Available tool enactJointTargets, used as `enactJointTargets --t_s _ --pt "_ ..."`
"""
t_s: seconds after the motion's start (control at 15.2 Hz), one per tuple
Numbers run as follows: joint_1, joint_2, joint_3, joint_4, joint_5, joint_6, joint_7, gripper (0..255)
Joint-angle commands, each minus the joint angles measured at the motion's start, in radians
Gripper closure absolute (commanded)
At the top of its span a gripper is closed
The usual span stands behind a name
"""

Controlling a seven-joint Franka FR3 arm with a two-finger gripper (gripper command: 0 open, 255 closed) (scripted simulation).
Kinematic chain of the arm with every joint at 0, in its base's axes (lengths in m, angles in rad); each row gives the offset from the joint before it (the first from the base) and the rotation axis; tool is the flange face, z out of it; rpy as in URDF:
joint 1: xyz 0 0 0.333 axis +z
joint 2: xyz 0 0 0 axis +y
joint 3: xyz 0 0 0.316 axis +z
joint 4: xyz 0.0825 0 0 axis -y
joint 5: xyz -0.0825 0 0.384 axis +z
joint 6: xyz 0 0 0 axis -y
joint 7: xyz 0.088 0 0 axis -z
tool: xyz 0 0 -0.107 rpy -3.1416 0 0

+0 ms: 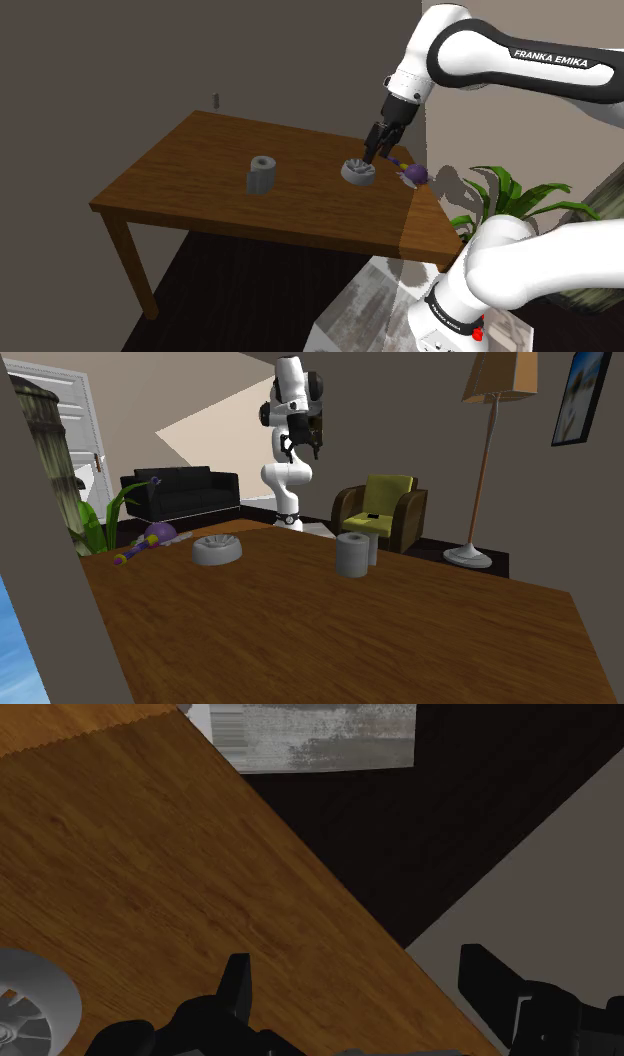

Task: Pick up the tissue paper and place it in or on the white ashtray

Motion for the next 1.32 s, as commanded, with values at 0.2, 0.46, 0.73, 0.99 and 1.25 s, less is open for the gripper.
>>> enactJointTargets --t_s 0.2,0.46,0.73,0.99,1.25 --pt "0.001 0.102 0.041 0.022 0.013 0.083 0.061 0" --pt "-0.001 0.248 0.089 0.074 0.018 0.181 0.144 0" --pt "-0.006 0.402 0.129 0.149 0.006 0.262 0.23 0" --pt "-0.01 0.561 0.16 0.246 -0.023 0.322 0.32 0" --pt "-0.011 0.723 0.179 0.364 -0.065 0.36 0.412 0"
